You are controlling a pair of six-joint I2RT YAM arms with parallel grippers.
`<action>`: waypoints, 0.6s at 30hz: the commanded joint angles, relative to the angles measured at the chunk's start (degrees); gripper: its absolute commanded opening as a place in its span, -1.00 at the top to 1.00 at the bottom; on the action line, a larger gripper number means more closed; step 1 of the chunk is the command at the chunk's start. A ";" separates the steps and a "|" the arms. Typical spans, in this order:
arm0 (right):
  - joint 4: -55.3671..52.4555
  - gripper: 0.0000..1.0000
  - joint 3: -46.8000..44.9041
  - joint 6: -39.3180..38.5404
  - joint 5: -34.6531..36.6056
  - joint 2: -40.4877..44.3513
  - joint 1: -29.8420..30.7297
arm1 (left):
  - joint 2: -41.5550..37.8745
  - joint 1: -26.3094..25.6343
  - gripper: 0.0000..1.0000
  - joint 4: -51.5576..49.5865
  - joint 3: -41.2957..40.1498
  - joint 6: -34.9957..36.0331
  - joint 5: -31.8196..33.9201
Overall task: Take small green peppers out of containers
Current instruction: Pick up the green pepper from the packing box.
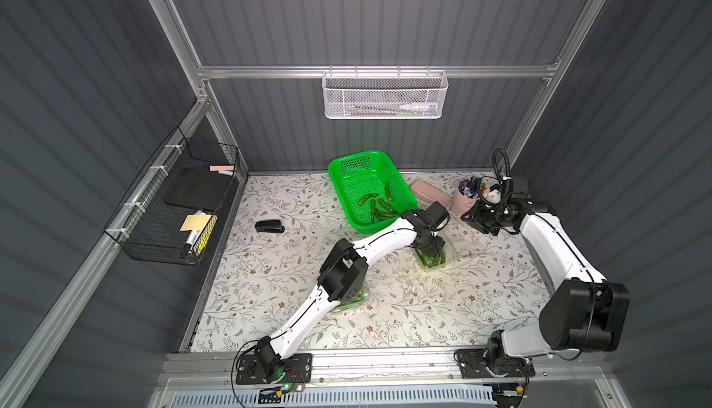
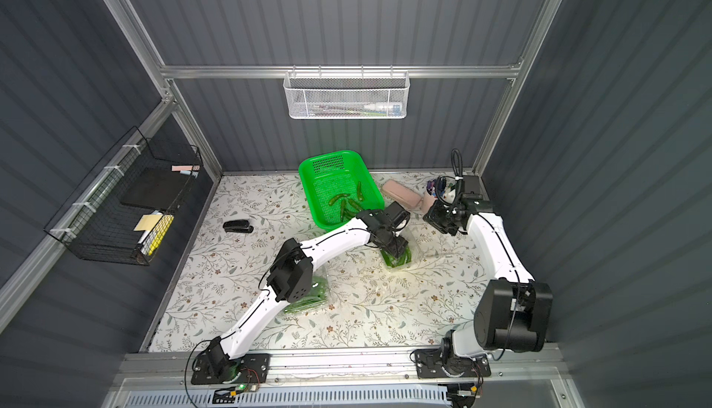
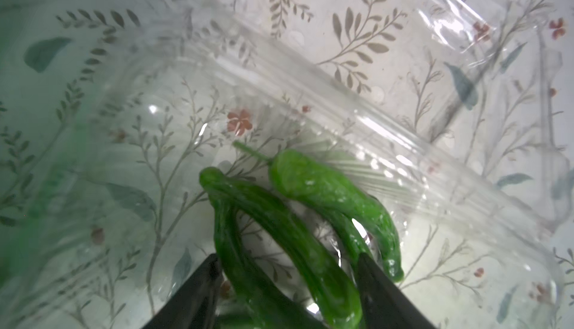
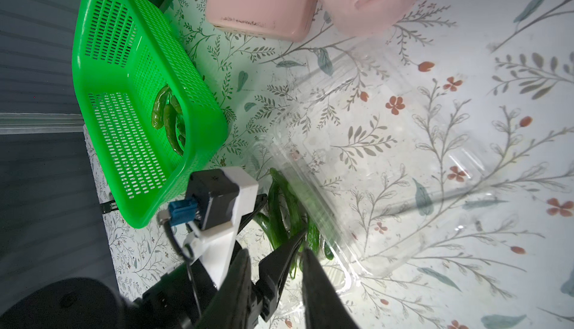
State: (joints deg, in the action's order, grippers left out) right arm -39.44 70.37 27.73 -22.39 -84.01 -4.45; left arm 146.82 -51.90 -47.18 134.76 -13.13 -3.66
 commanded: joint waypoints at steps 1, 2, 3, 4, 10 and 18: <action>-0.60 0.39 0.38 -1.22 -0.50 -0.04 0.06 | 1.22 0.71 -0.32 -3.79 1.75 -1.51 1.29; -0.66 0.40 0.38 -1.24 -0.49 -0.02 0.05 | 1.04 0.91 -0.31 -3.80 1.29 -1.83 1.44; -0.69 0.40 0.30 -1.36 -0.42 -0.02 0.05 | 0.79 1.02 -0.27 -3.63 0.80 -2.12 1.63; -0.64 0.40 0.30 -1.35 -0.40 -0.02 0.05 | 0.62 1.12 -0.24 -3.47 0.56 -2.21 1.52; -0.65 0.41 0.19 -1.32 -0.39 -0.10 0.05 | 0.66 1.32 0.00 -3.01 0.75 -1.84 0.91; -0.90 0.40 0.21 -1.51 0.44 0.07 0.10 | -1.24 2.49 0.41 -0.52 0.88 -2.25 -1.98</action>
State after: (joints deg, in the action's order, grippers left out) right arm -39.44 70.37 26.92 -22.35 -84.01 -4.45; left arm 147.04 -50.19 -48.21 134.76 -15.03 -3.90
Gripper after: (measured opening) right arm 0.299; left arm 0.310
